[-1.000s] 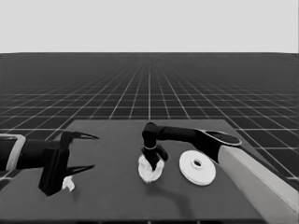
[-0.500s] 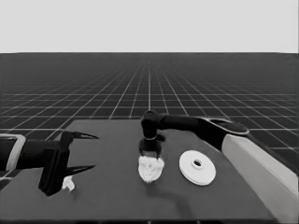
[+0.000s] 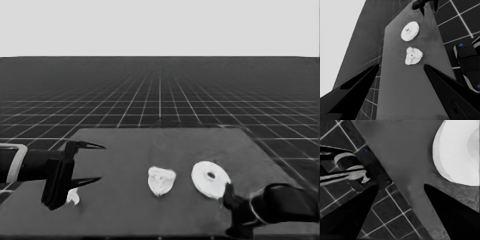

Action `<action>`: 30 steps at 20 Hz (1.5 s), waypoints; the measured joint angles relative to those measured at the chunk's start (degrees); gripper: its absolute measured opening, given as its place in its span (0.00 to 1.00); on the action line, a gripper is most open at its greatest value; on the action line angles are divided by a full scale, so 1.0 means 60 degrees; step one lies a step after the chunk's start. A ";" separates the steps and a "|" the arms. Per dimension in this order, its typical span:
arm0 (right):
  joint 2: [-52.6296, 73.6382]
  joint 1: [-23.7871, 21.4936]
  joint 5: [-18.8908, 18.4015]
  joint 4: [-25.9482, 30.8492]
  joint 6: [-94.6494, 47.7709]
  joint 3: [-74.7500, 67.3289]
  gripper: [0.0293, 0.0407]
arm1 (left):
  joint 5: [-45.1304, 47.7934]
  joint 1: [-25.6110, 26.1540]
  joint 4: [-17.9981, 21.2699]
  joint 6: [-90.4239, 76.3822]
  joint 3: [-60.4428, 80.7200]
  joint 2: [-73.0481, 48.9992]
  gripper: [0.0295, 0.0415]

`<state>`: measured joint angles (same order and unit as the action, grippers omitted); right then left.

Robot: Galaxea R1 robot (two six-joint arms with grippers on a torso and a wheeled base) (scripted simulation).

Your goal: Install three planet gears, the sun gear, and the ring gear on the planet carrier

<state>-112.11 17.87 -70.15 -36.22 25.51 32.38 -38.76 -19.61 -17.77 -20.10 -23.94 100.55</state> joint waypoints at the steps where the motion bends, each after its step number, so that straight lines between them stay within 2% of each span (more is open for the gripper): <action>1: 0.0802 0.0181 0.0172 -0.0256 -0.0508 -0.0707 0.81 | 0.0000 0.0000 0.0000 0.0000 0.0000 0.0000 0.75; 6: 0.1817 0.0397 0.0404 -0.0599 -0.1183 -0.1636 0.81 | 0.0000 0.0000 0.0000 0.0000 0.0000 0.0000 0.75; 7: -0.0222 -0.2505 -0.1466 0.2850 0.2654 0.0426 0.91 | 0.0000 0.0000 0.0000 0.0000 0.0000 0.0000 0.75; 8: -0.1738 -0.3456 -0.1967 0.4022 0.4236 0.2882 0.88 | 0.0000 0.0000 0.0000 0.0000 0.0000 0.0000 0.75; 9: -0.2636 -0.3615 -0.2255 0.4474 0.4870 0.4650 0.84 | 0.0000 0.0000 0.0000 0.0000 0.0000 0.0000 0.75; 12: -0.3794 -0.3654 -0.2612 0.4924 0.5327 0.7086 0.81 | 0.0000 0.0000 0.0000 0.0000 0.0000 0.0000 0.75; 16: -0.4108 -0.3643 -0.2699 0.5015 0.5367 0.7752 0.81 | 0.0000 0.0000 0.0000 0.0000 0.0000 0.0000 0.75; 18: -0.4356 -0.2364 -0.1981 0.3958 0.5183 0.8316 0.81 | 0.0000 0.0000 0.0000 0.0000 0.0000 0.0000 0.75; 19: -0.4453 -0.2074 -0.1807 0.3752 0.5108 0.8534 0.81 | 0.0000 0.0000 0.0000 0.0000 0.0000 0.0000 0.75; 26: -0.4610 -0.1723 -0.1551 0.3487 0.4989 0.8885 0.81 | 0.0000 0.0000 0.0000 0.0000 0.0000 0.0000 0.75; 27: -0.4610 -0.1721 -0.1550 0.3484 0.4988 0.8889 0.49 | 0.0000 0.0000 0.0000 0.0000 0.0000 0.0000 0.75; 30: -0.4611 -0.1721 -0.1548 0.3483 0.4987 0.8892 0.49 | 0.0000 0.0000 0.0000 0.0000 0.0000 0.0000 0.75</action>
<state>-139.78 7.54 -79.44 -15.32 55.43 85.73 -38.76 -19.61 -17.77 -20.10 -23.94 100.55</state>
